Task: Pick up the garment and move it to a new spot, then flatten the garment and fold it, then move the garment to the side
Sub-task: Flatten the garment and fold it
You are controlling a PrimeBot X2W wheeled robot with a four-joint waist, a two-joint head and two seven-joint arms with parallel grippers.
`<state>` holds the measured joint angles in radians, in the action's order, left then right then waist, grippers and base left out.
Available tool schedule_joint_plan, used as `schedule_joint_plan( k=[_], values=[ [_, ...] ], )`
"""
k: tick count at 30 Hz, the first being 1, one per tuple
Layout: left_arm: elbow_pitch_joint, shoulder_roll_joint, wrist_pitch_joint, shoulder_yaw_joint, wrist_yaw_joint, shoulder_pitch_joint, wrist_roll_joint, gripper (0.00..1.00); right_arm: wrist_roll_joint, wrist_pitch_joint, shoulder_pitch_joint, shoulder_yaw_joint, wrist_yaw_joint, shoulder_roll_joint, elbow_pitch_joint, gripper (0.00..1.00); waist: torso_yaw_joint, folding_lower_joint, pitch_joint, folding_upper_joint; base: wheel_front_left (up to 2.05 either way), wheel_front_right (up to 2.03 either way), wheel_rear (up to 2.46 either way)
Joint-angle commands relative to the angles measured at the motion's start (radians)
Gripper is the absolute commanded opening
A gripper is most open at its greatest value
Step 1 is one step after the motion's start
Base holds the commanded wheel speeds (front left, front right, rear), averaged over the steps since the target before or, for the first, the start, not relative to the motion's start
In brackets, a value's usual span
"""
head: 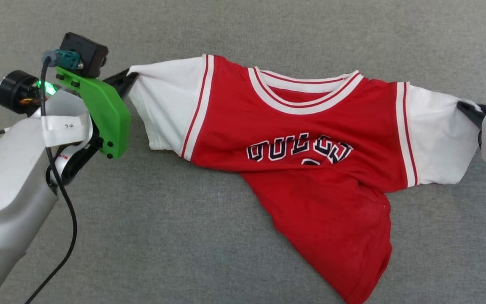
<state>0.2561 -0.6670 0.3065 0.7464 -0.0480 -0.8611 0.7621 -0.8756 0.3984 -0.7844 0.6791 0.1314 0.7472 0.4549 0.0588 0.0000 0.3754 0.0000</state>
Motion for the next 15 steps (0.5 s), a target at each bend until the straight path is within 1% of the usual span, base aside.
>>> schedule_joint_plan(
  k=[1, 3, 10, 15],
  values=[
    [-0.009, -0.009, -0.025, -0.012, 0.014, 0.006, -0.018, 0.00, -0.003, -0.030, -0.017, -0.001, -0.001, 0.014, -0.013, 0.00, -0.024, 0.0000, -0.072, 0.0000, 0.00, 0.00, 0.00],
    [-0.029, -0.014, -0.048, -0.022, 0.017, 0.011, -0.017, 0.00, -0.006, -0.084, -0.016, -0.006, -0.001, 0.028, -0.036, 0.00, -0.031, 0.0000, -0.107, 0.0000, 0.00, 0.00, 0.00],
    [-0.131, -0.053, -0.097, -0.056, 0.050, 0.007, -0.040, 0.00, -0.003, -0.197, -0.015, -0.034, -0.001, 0.086, -0.152, 0.00, -0.049, 0.0000, -0.198, 0.0000, 0.00, 0.00, 0.00],
    [-0.199, -0.064, -0.110, -0.079, 0.066, -0.030, -0.053, 0.00, 0.023, -0.248, -0.041, -0.113, -0.001, 0.099, -0.213, 0.00, -0.061, 0.0000, -0.242, 0.0000, 0.00, 0.00, 0.00]
  ],
)
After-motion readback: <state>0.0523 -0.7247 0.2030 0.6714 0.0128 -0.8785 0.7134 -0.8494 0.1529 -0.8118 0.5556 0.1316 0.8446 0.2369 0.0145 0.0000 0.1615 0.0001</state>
